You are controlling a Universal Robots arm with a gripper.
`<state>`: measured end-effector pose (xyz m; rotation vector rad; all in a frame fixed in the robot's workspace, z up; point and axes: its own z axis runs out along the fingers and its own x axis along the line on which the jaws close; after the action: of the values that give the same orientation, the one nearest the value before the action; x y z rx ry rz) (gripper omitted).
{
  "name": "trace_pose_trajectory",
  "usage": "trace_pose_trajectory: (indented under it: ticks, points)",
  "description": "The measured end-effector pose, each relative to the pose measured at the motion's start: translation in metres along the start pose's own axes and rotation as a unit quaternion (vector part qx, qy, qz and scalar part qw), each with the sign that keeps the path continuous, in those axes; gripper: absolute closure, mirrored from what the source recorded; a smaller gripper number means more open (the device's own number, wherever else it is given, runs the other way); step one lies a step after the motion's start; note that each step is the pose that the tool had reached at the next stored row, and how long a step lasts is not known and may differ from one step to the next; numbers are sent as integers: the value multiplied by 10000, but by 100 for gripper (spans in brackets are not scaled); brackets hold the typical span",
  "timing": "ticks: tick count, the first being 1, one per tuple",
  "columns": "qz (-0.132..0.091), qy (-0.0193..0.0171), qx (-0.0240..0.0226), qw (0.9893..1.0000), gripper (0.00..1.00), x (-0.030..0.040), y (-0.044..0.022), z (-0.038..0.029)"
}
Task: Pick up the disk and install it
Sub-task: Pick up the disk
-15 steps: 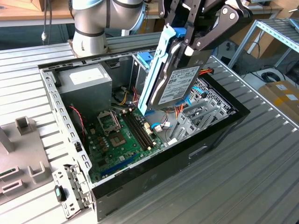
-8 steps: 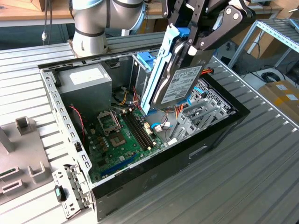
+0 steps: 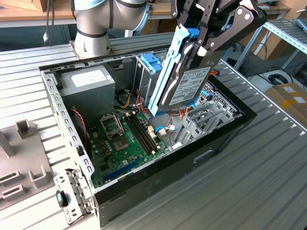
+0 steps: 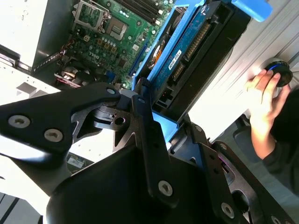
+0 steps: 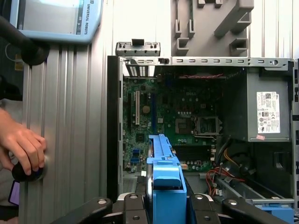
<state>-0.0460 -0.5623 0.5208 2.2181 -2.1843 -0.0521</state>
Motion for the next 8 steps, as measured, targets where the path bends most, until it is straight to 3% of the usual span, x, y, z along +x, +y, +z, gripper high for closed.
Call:
trace_pose_trajectory:
  ticks: [8]
  points:
    - [0,0,0,10000,63,1,-77,0]
